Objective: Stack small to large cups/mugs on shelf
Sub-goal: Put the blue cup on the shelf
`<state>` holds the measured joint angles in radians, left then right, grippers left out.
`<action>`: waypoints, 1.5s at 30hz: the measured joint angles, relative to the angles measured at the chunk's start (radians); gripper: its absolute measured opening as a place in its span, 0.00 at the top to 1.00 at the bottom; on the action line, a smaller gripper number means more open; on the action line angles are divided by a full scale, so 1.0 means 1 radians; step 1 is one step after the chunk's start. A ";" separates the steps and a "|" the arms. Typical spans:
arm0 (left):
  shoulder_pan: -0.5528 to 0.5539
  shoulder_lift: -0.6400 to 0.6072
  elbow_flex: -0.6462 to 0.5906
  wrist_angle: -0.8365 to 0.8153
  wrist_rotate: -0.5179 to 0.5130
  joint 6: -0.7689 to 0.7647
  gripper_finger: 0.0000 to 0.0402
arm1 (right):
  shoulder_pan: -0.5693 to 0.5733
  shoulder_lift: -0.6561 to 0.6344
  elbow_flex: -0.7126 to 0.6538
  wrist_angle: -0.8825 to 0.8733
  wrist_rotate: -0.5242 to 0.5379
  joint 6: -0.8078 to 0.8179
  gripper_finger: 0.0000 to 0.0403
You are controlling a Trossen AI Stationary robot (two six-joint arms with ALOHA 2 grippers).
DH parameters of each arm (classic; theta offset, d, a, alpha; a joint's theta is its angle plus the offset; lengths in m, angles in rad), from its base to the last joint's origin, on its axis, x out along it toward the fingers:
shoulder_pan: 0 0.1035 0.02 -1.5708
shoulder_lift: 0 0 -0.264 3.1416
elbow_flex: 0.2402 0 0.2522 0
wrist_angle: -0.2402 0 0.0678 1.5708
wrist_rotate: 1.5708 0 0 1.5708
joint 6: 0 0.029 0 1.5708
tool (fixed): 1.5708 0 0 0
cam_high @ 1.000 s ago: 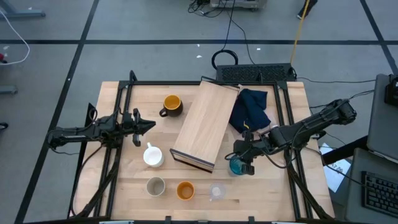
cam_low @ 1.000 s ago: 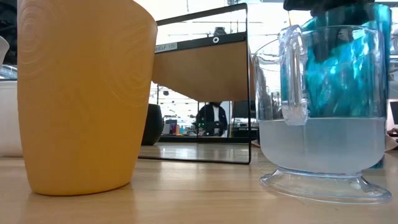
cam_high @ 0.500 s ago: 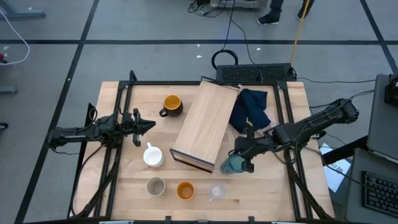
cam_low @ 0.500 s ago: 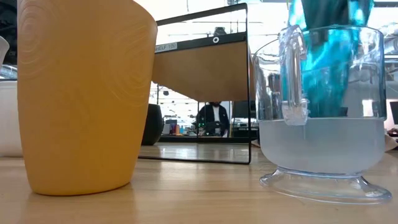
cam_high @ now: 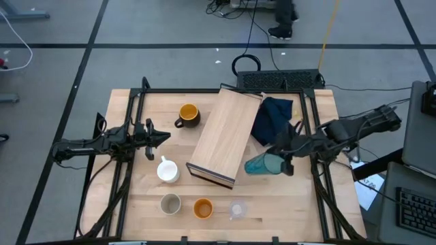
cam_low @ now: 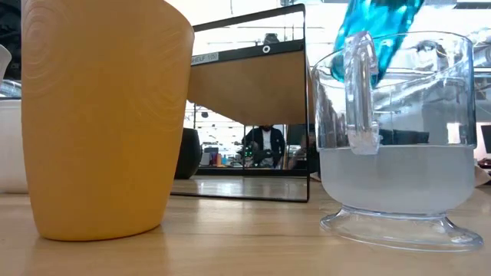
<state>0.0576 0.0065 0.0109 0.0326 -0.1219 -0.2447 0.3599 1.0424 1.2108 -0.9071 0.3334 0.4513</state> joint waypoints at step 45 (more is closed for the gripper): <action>0.000 0.000 0.000 -0.005 0.017 0.032 0.91 | -0.779 0.553 0.835 -0.020 -0.243 -0.542 1.00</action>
<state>0.0574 0.0066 0.0109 0.0280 -0.1047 -0.2123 -0.4186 1.5959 2.0458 -0.9273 0.0900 -0.0909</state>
